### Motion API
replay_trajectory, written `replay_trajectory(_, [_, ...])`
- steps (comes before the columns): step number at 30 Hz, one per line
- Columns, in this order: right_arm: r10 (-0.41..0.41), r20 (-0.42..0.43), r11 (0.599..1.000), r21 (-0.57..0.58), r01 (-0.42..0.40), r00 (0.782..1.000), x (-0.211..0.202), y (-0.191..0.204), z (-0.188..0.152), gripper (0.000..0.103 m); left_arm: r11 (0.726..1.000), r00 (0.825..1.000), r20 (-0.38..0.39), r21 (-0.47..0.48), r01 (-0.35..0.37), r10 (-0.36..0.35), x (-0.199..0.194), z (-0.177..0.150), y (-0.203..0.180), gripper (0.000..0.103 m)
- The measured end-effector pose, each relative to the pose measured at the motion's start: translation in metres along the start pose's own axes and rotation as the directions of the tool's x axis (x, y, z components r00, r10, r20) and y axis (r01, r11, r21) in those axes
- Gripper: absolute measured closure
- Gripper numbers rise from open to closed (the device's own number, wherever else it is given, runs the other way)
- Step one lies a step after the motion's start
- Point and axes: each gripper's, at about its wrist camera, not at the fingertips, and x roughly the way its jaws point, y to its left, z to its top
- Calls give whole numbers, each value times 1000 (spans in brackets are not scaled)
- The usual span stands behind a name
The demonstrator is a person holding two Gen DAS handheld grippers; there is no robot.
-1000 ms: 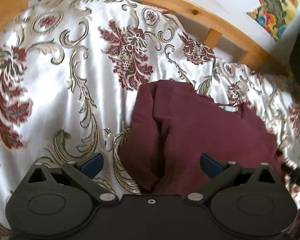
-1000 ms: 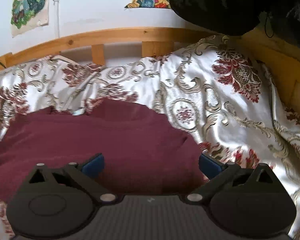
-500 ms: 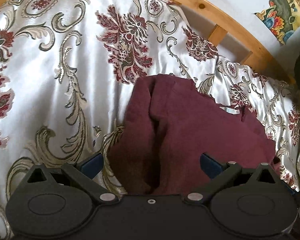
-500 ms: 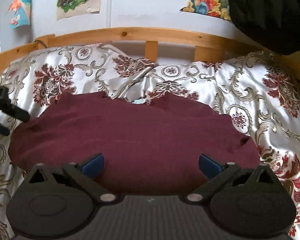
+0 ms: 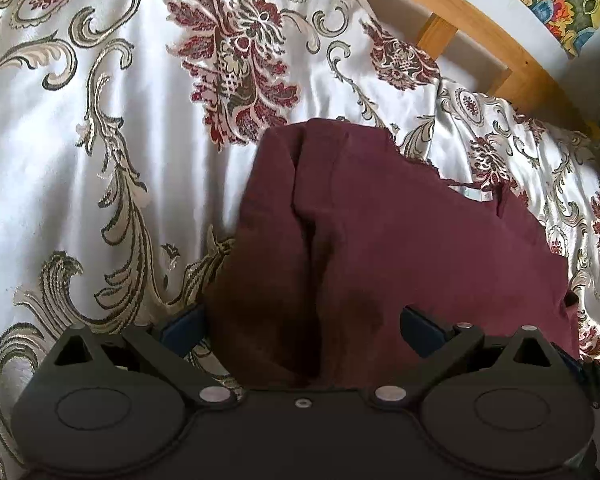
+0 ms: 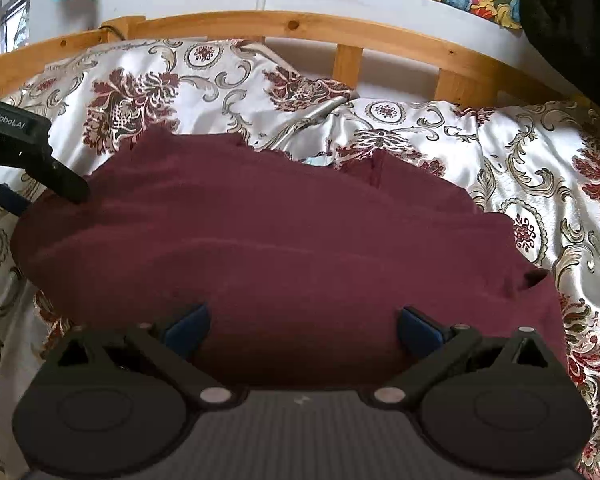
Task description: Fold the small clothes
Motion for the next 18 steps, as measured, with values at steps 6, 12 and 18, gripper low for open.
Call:
replay_trajectory(6, [7, -10, 1000, 3, -7, 1000, 2, -1, 0, 0, 1000, 1000, -26, -24, 4, -4, 5, 1, 3, 1])
replay_trajectory(12, [14, -14, 1000, 8, -14, 1000, 3, -3, 1, 0, 1000, 999, -39, -21, 15, -16, 4, 3, 6, 1])
replay_trajectory(18, [13, -12, 1000, 7, -13, 1000, 3, -2, 0, 0, 995, 996, 45, -72, 75, -72, -10, 15, 18, 1])
